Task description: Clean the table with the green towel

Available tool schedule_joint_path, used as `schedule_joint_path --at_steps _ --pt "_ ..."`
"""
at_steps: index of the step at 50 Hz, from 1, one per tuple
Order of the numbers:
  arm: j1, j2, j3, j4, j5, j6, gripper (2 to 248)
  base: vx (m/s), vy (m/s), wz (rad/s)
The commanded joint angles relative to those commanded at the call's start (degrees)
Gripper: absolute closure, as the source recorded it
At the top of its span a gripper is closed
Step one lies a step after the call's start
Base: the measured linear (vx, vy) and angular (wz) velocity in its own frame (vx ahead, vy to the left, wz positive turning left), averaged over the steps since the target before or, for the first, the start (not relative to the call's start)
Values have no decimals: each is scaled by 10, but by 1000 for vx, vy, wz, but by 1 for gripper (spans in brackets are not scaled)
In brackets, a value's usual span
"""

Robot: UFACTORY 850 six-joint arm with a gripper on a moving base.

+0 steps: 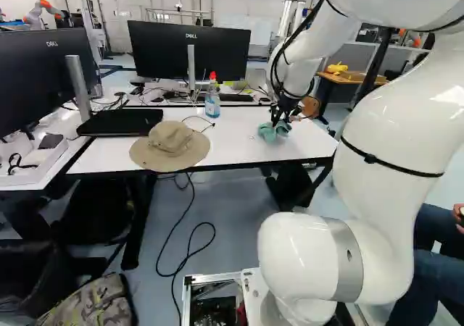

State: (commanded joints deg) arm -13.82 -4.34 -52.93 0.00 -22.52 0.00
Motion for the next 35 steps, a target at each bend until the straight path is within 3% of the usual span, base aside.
schedule_joint_path --at_steps 35 --pt "2 4 3 0 0 0 199 0 0 0"
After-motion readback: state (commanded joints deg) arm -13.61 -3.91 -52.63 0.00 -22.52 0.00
